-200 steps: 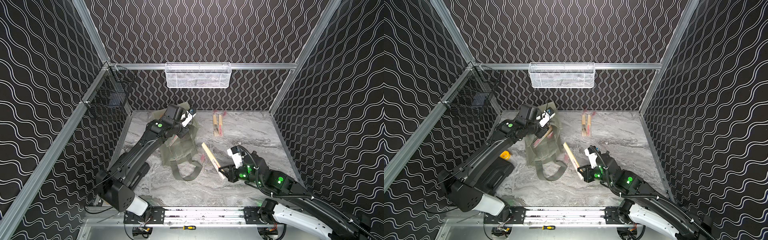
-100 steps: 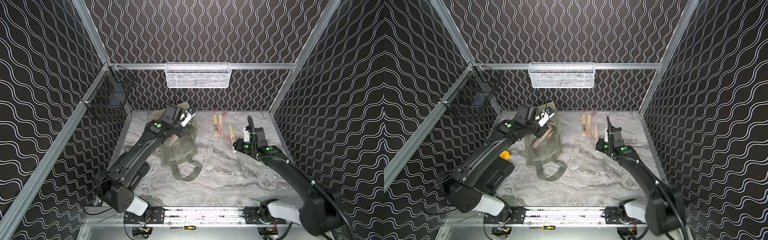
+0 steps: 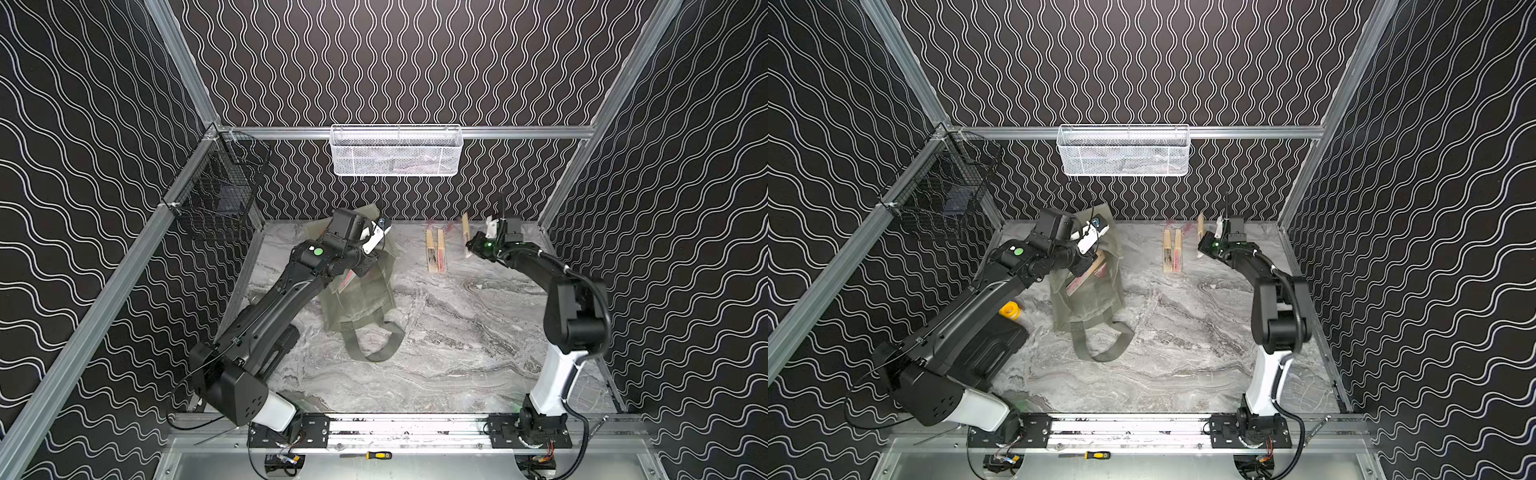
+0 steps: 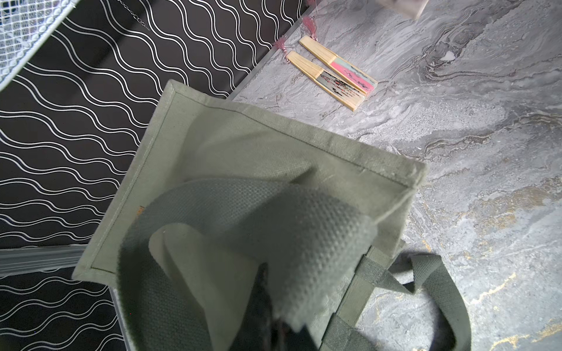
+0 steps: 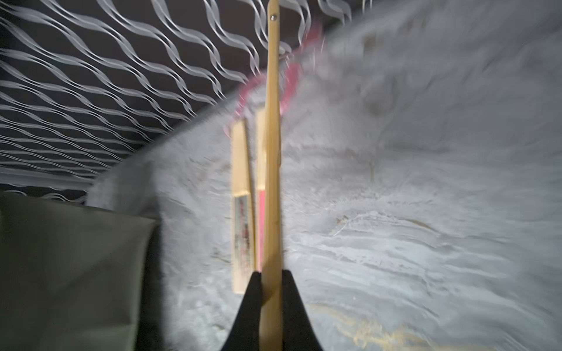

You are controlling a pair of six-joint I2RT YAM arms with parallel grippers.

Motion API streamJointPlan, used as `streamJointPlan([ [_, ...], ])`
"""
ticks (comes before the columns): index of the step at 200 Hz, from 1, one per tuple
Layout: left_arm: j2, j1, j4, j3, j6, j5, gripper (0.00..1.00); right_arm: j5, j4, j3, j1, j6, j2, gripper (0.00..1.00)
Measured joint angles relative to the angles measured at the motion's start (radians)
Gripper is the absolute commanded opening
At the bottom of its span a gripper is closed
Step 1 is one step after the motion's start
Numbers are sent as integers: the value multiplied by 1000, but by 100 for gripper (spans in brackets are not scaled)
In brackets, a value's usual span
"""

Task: Take out the folding fans from the tote bags
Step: Place the folding fan at the center of the board.

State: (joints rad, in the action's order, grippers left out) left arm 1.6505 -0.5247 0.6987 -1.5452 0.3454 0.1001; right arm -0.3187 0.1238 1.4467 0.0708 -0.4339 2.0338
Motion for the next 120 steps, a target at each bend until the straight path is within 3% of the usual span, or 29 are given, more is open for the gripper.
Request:
streamJointPlan([
  [67,0,-1,0,0,2,0,0,-110,-118,-60,-1,-1,119,2],
  [120,0,-1,0,0,2,0,0,-155,-138,5,0,16,188,2],
])
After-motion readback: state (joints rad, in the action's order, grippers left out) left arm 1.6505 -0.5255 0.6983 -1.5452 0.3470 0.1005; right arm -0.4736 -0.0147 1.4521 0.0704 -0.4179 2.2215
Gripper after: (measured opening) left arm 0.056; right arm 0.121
